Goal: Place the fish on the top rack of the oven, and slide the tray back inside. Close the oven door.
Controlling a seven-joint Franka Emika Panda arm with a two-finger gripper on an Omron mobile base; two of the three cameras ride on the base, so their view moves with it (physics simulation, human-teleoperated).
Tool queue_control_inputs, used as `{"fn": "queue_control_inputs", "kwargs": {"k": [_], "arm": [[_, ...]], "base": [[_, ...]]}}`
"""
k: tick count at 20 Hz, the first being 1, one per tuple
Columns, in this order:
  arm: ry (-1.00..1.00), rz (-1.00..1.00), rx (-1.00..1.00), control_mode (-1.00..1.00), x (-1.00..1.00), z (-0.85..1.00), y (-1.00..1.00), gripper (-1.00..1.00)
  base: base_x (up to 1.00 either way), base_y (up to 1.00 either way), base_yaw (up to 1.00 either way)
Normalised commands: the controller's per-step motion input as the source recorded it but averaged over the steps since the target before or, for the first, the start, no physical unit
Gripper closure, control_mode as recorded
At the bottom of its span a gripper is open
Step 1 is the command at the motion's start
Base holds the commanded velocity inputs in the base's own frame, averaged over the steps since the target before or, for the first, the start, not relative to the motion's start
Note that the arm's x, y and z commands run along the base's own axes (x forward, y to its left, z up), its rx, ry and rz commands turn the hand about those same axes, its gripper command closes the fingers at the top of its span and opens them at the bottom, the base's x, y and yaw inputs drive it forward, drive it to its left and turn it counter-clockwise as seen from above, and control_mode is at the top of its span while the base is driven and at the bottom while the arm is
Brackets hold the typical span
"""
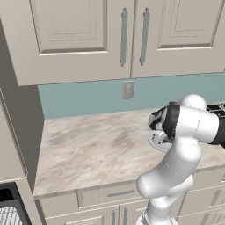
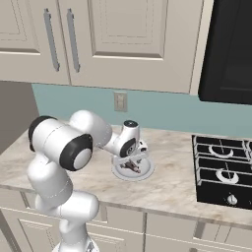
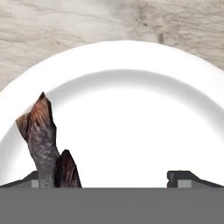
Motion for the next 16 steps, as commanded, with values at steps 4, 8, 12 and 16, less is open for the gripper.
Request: {"fn": "queue_control_inputs", "kwargs": {"k": [4,8,12,16], "arm": [[0.00,0.00,-0.01,-1.00,0.01,-0.45,0.00,1.00],[0.00,0.00,0.00,-1.00,0.00,-0.29,0.00,1.00],[-0.08,0.00,0.00,-1.00,-0.19,-0.02,0.00,1.00],[-0.23,0.00,0.00,-1.00,-0.54,0.19,0.00,1.00]], "base": [[0.00,0.00,0.00],[0.00,0.00,0.00],[0.00,0.00,0.00],[0.00,0.00,0.00]]}}
